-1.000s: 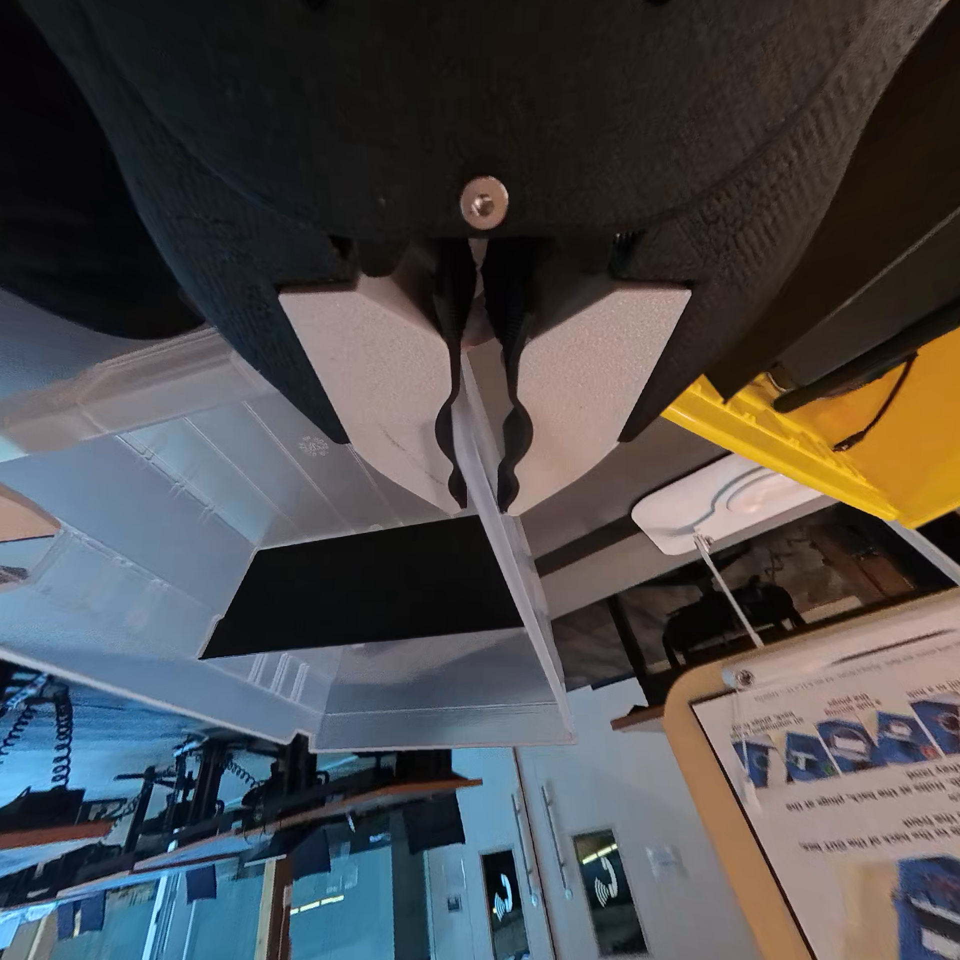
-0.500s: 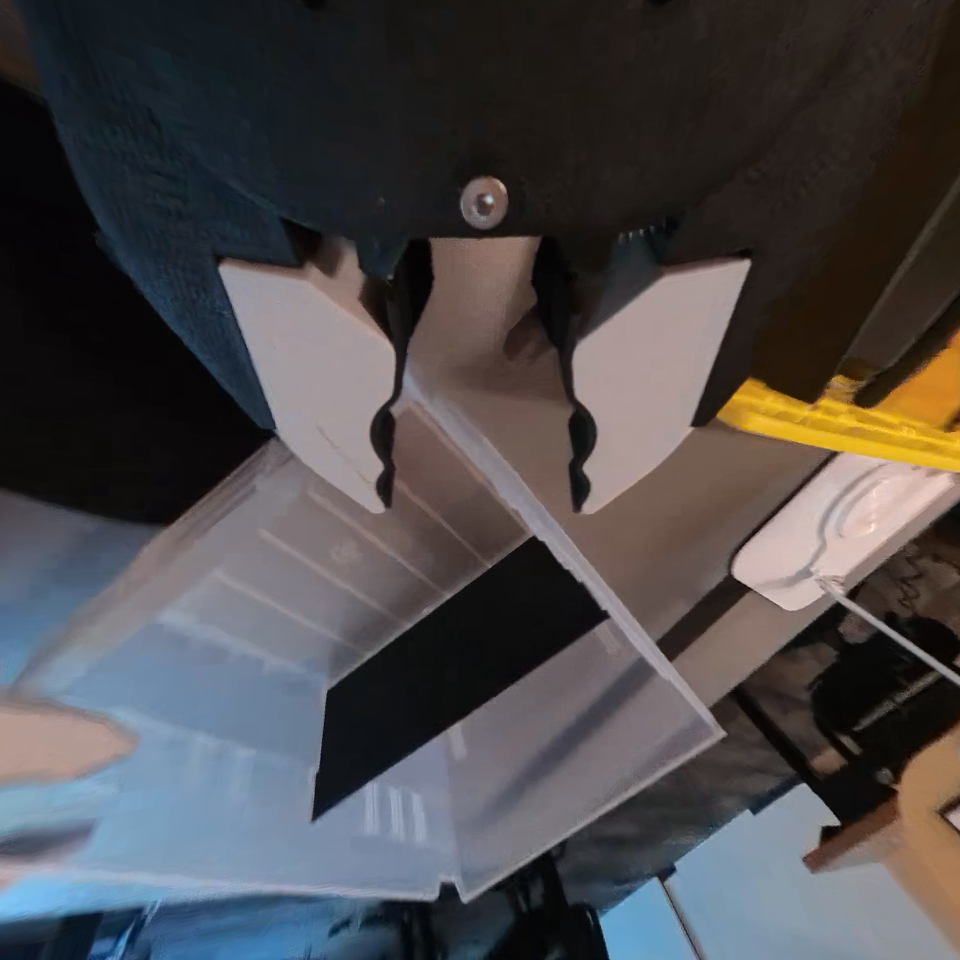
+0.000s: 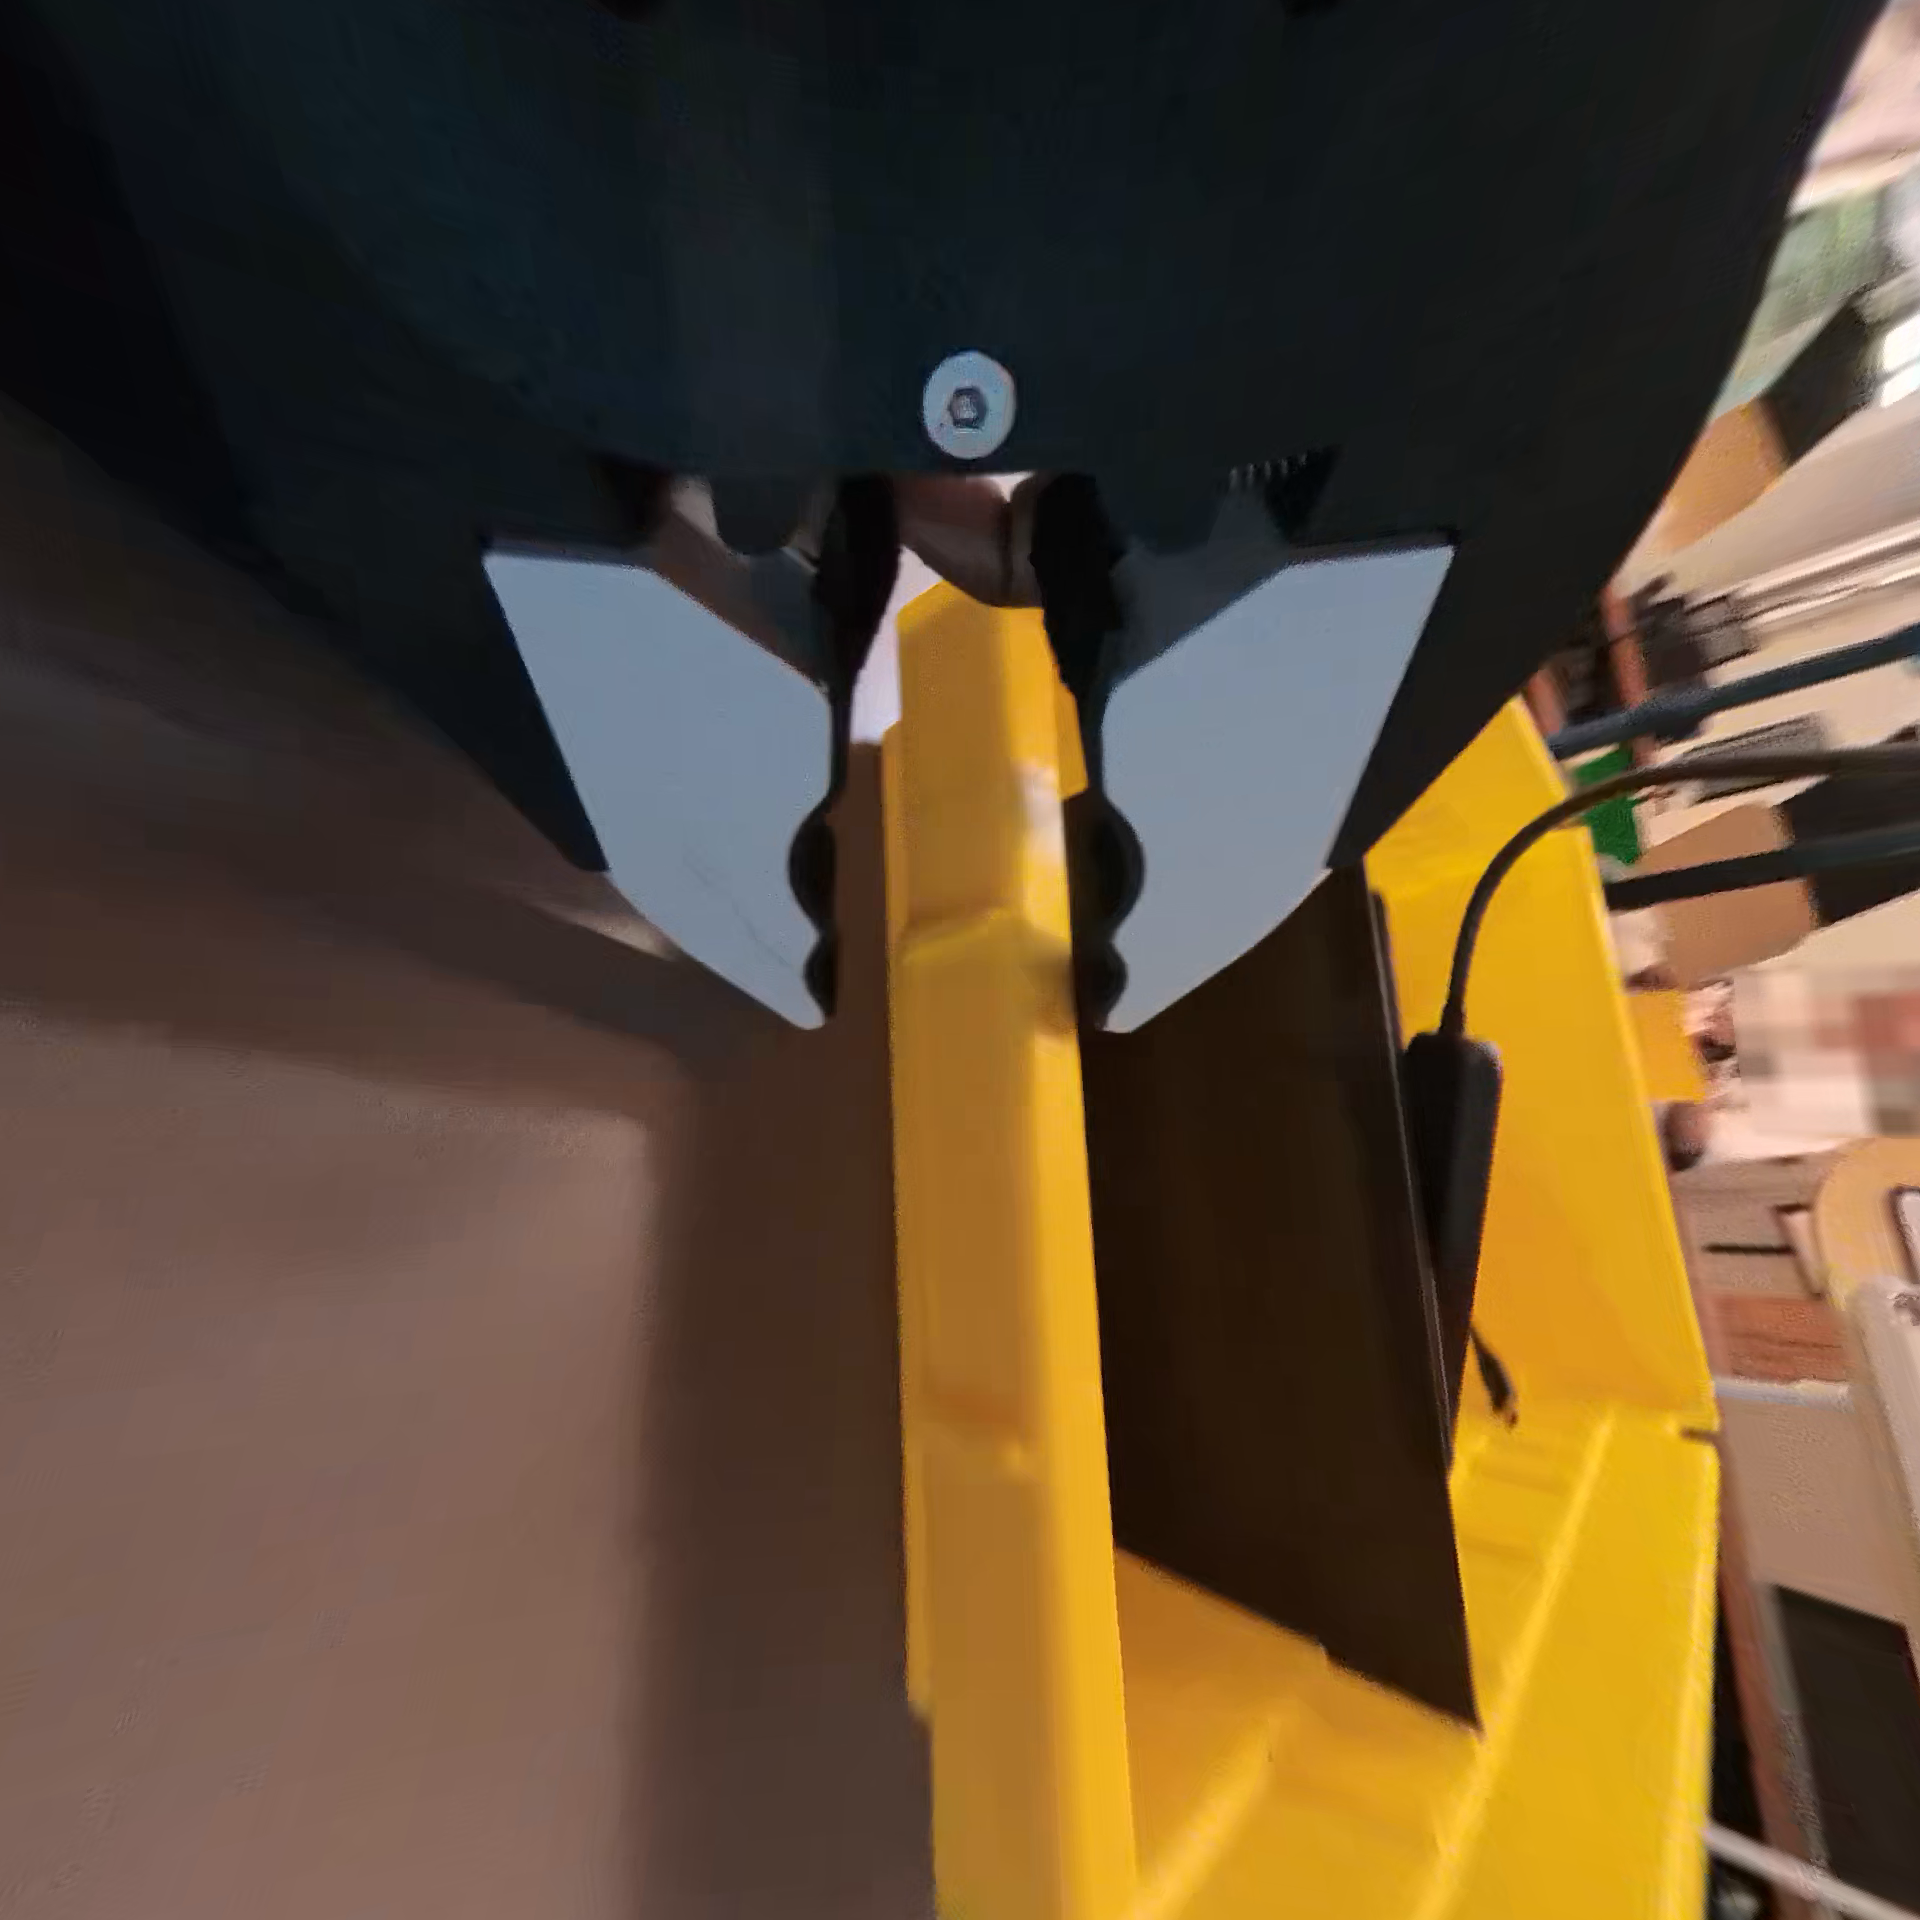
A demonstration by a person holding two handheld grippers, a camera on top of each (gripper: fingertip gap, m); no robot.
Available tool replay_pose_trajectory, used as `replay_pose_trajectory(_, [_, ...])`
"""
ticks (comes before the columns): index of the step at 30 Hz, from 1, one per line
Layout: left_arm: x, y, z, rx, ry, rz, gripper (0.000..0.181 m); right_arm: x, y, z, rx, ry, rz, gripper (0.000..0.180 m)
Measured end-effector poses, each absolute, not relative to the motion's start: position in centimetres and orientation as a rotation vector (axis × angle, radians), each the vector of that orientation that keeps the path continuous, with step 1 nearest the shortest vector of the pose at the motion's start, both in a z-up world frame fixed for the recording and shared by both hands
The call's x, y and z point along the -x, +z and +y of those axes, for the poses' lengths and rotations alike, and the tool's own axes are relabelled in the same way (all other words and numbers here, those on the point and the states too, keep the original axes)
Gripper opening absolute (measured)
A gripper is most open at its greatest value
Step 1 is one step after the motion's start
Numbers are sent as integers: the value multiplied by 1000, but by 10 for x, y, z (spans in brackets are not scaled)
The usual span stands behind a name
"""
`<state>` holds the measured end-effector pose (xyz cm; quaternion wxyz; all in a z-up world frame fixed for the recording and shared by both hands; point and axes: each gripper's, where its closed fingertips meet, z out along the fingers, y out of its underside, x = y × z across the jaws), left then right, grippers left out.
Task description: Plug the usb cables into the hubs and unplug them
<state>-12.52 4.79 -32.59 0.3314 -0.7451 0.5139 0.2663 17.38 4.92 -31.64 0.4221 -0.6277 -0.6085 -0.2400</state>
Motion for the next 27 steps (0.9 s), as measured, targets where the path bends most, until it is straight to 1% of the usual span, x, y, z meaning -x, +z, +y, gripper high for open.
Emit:
replay_pose_trajectory(1, [137,-328,51,1946,762,1362,34,-178,-319,52,1582,-640,-1525,36])
replay_pose_trajectory(3, [150,-330,51,1943,774,1382,33,-193,-324,59,1625,-746,-1517,33])
replay_pose_trajectory(5, [165,-331,49,1966,736,1366,32,-199,-324,62,1620,-766,-1493,33])
replay_pose_trajectory(13, [267,-329,32,2031,841,1308,35,-223,-323,69,1625,-804,-1422,33])
replay_pose_trajectory(27, [388,-327,-59,2173,956,1091,36,-288,-322,63,1662,-871,-1294,35])
